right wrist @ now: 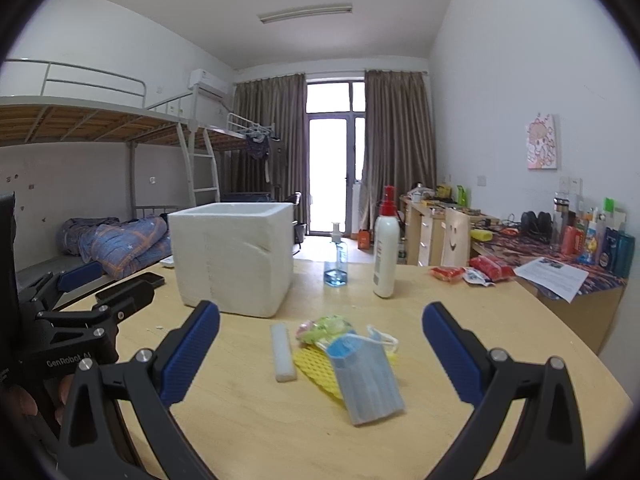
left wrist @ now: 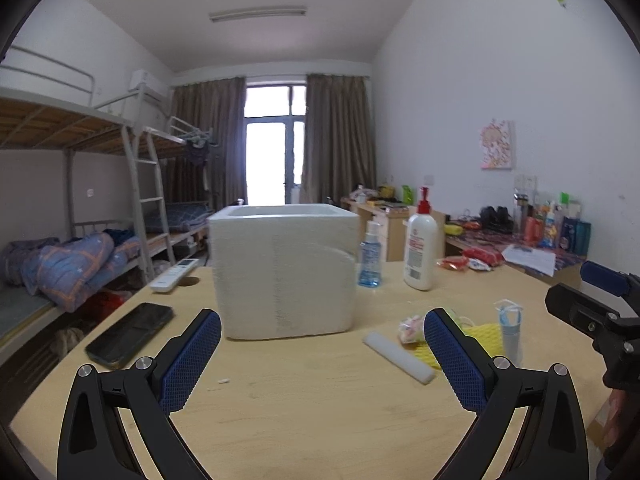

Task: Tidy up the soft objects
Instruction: 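Move the right tool to the blue face mask and close on it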

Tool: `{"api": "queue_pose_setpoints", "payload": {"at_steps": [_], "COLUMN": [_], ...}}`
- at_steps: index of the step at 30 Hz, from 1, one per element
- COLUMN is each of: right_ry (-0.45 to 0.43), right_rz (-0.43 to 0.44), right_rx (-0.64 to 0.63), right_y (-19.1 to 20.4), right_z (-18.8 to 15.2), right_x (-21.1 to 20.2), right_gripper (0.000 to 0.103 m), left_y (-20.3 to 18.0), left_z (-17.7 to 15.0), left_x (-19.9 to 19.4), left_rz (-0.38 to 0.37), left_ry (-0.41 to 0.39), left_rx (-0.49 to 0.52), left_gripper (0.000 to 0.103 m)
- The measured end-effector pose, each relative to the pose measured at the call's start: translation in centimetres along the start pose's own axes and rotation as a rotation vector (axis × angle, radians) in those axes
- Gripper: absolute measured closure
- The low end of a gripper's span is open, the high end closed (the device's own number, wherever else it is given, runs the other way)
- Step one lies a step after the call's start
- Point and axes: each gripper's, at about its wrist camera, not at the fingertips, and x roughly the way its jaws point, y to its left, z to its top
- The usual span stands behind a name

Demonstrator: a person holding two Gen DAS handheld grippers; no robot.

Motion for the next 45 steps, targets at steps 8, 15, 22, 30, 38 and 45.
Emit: {"api": "queue_pose_setpoints", "payload": {"at_steps": [8,15,22,30,38,45], "right_ry": [0.055,0.101,0.16,0.248,0.304,0.358], "right_rz": [-0.032,-0.068,-0.033,0.018,0.028,0.038], "right_rx": [0.046,0.089,0.086,0.077,0.058,0.099], "right_y": [-2.1,-3.7,-4.0,-3.8,-3.9,-4.9], "right_z": [-1.2,-1.6,-2.2,-3.0,-3.8,-4.6], "right_x": [0.1,0.5,2.1,3.8,4.8,5.6], "right_gripper": [0.0,0.0,0.0,0.017,0.031,0.051], "left_y": [-2.7,-4.8,-5.1,-5.4,-5.5,-7.4], "left_z": [-0.3,0.1,0.0,-0.2,0.2,1.1], "left_x": [1.3,2.3,3.8,5.3,6.5,8.4], "left_rz": [-0.089,-0.147,-0.156,-0.179,-0.184,-0.267], "left_ry": [0.036,0.063,0.103,0.175,0.201,0.247], "left_rx": [0.05,0.089,0.097,0.104,0.109,0.173], "left_gripper": [0.001,0.001,0.001,0.001,0.001,0.001]}}
